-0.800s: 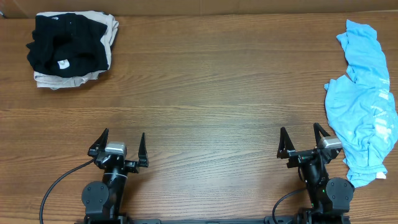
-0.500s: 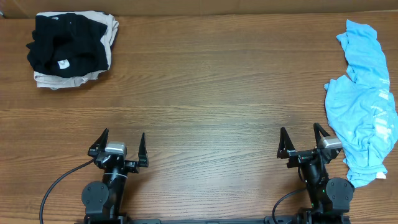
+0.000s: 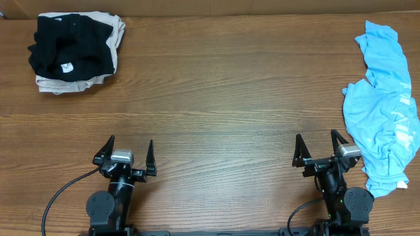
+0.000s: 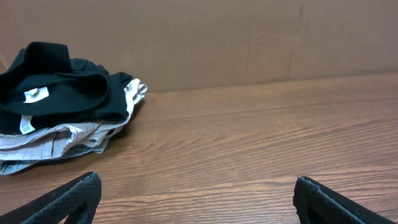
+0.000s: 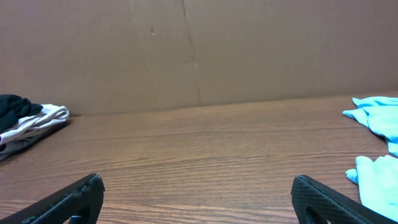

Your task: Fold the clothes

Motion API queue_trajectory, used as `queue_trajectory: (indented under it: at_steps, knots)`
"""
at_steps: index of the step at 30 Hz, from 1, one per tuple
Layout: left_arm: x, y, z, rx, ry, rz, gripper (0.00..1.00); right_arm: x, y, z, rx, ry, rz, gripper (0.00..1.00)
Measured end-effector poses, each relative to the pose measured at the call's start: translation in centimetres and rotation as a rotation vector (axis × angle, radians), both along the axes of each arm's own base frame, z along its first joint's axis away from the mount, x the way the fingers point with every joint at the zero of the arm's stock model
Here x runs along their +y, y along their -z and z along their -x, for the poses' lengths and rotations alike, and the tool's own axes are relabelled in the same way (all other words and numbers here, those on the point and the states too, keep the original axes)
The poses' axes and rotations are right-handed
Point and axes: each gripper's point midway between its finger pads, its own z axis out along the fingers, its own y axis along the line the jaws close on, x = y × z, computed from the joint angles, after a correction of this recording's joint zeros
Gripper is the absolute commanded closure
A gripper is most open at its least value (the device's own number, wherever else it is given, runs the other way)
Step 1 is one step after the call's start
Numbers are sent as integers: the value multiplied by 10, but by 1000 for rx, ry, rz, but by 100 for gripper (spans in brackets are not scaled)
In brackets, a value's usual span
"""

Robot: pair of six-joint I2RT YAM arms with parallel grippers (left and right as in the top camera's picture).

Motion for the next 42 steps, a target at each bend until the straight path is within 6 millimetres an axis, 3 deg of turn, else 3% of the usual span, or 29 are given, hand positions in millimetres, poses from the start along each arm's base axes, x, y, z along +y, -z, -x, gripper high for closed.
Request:
queue_trajectory:
  at_steps: [34, 42]
  knots:
    - [1, -1, 0, -4, -4, 0, 0, -3, -1, 0, -5, 16, 1, 0]
    - [-1, -19, -1, -79, 8, 7, 0, 9, -33, 4, -139, -51, 12, 0]
